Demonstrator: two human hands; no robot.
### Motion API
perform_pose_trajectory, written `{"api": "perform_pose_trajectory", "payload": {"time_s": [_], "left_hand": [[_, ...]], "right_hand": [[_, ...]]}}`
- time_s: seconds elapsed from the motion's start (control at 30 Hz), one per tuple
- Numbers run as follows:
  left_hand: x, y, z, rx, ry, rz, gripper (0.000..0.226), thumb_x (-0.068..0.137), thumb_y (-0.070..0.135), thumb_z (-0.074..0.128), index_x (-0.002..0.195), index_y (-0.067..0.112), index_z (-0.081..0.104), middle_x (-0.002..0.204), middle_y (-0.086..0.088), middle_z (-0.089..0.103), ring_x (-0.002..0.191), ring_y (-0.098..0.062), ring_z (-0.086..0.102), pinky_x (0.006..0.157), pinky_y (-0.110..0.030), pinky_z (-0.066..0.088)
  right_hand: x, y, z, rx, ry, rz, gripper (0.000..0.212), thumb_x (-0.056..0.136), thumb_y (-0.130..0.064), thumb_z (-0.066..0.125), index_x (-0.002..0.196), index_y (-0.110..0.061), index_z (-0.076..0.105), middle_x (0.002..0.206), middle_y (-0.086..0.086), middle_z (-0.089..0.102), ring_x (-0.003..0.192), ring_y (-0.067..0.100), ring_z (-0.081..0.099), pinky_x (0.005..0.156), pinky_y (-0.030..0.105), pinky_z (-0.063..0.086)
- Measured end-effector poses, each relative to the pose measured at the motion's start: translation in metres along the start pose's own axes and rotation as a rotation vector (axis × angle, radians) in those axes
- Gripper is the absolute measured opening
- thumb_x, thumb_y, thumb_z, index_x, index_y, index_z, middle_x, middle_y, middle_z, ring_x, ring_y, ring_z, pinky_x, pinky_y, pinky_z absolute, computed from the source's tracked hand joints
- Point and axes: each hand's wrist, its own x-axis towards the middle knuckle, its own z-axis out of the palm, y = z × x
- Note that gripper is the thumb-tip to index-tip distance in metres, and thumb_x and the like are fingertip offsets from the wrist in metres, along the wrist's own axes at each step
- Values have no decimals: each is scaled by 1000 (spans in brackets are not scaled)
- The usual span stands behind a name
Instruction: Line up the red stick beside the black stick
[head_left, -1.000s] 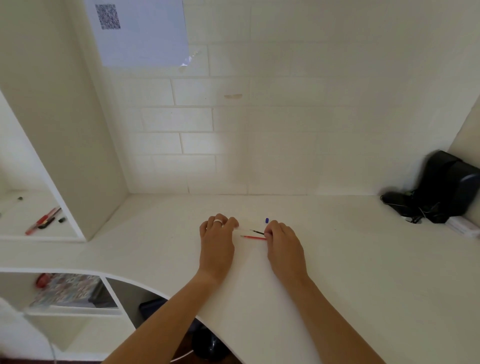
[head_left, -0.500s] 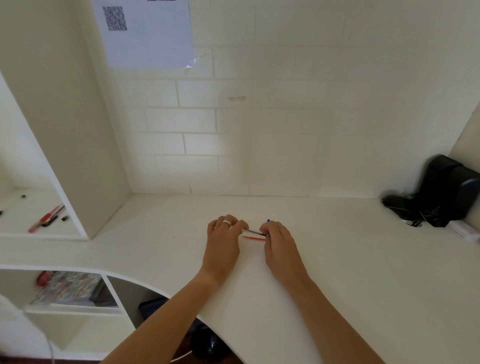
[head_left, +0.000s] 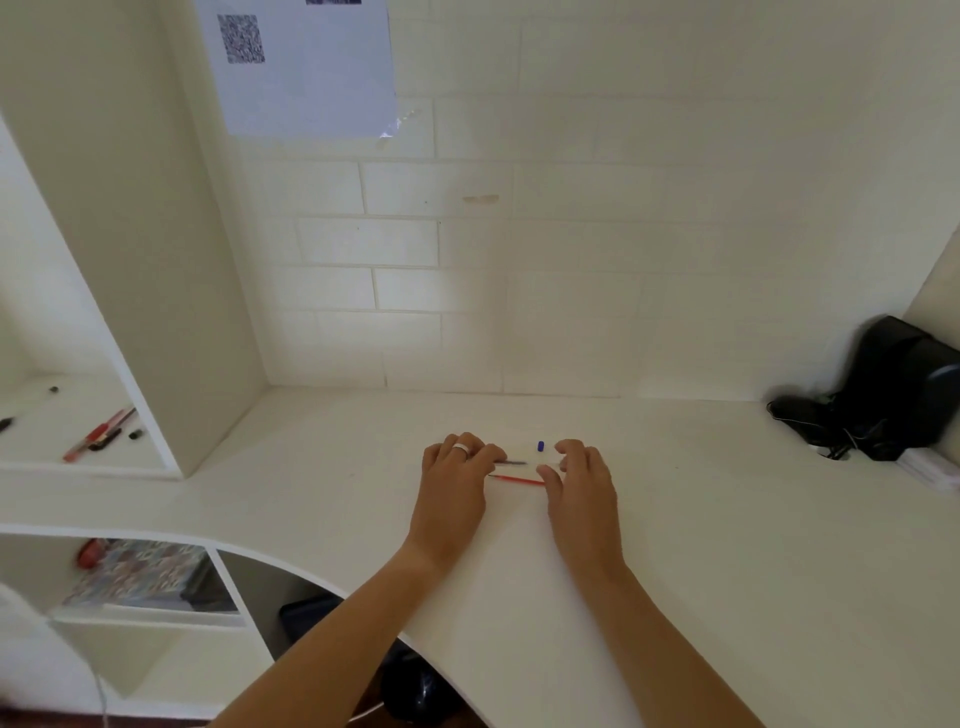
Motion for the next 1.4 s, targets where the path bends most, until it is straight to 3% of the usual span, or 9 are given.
{"api": "perform_pose_trajectory", "payload": {"time_s": [0.13, 0.2, 0.27, 0.37, 0.43, 0.67, 0.87, 0.97, 1.4], "left_hand": [[0, 0, 1, 4, -9, -1, 32, 87, 3, 62, 108, 27, 67, 97, 9, 61, 101, -11, 53, 88, -23, 29], [0, 0, 1, 6, -8, -1, 32, 87, 3, 63, 109, 26, 68, 98, 8, 62, 101, -11, 54, 87, -24, 31], [1, 1, 2, -1, -10, 2, 32, 88, 3, 63, 110, 26, 68, 98, 8, 62, 100, -12, 55, 88, -24, 31], [1, 1, 2, -16, -10, 28, 33, 88, 2, 63, 110, 26, 67, 97, 9, 62, 98, -12, 55, 87, -22, 30], [1, 1, 2, -29, -6, 40, 33, 88, 1, 64, 110, 26, 68, 95, 9, 61, 96, -11, 55, 86, -20, 28], [0, 1, 0, -60, -6, 56, 27, 90, 5, 61, 109, 23, 69, 96, 7, 62, 97, -12, 53, 87, -23, 32], [-1, 0, -1, -96, -20, 13, 27, 87, 2, 66, 105, 22, 68, 97, 8, 61, 97, -14, 52, 85, -9, 27], [-1, 2, -2, -94, -12, 28, 25, 87, 3, 67, 104, 21, 69, 97, 7, 62, 96, -14, 53, 84, -14, 29], [-1, 2, 1, -108, -14, -7, 22, 90, 7, 63, 106, 19, 70, 96, 5, 63, 97, -17, 54, 81, -30, 47]], "right_hand": [[-4, -6, -2, 151, -193, -152, 53, 95, 3, 45, 144, -19, 44, 129, 5, 61, 116, 19, 61, 95, 30, 50], [-5, -7, -2, 119, -175, -176, 61, 93, 2, 46, 147, -23, 37, 139, 0, 55, 119, 15, 58, 96, 32, 53], [-4, -5, -3, 85, -56, -94, 47, 93, -4, 50, 137, -20, 45, 130, -1, 56, 108, 17, 62, 84, 33, 56], [-1, -2, -4, 24, 49, -75, 8, 96, -13, 52, 103, -16, 56, 99, 1, 58, 84, 21, 59, 68, 33, 53], [-1, -2, -3, 40, 19, -132, 8, 98, -13, 52, 92, -14, 58, 88, 0, 58, 76, 19, 55, 66, 29, 49], [-2, 1, -2, 75, 11, -140, 12, 98, -13, 55, 92, -13, 65, 86, -1, 62, 75, 15, 58, 68, 22, 45], [-1, 0, -2, 56, -1, -140, 12, 98, -14, 54, 91, -15, 63, 85, -1, 61, 73, 19, 58, 66, 32, 52], [-2, -1, -2, 63, 1, -132, 13, 99, -15, 53, 91, -15, 63, 86, -1, 62, 75, 19, 59, 67, 34, 52], [-2, 2, -5, 174, 22, -89, 13, 97, -13, 59, 102, -12, 71, 88, -4, 72, 74, 8, 61, 73, 8, 42]]}}
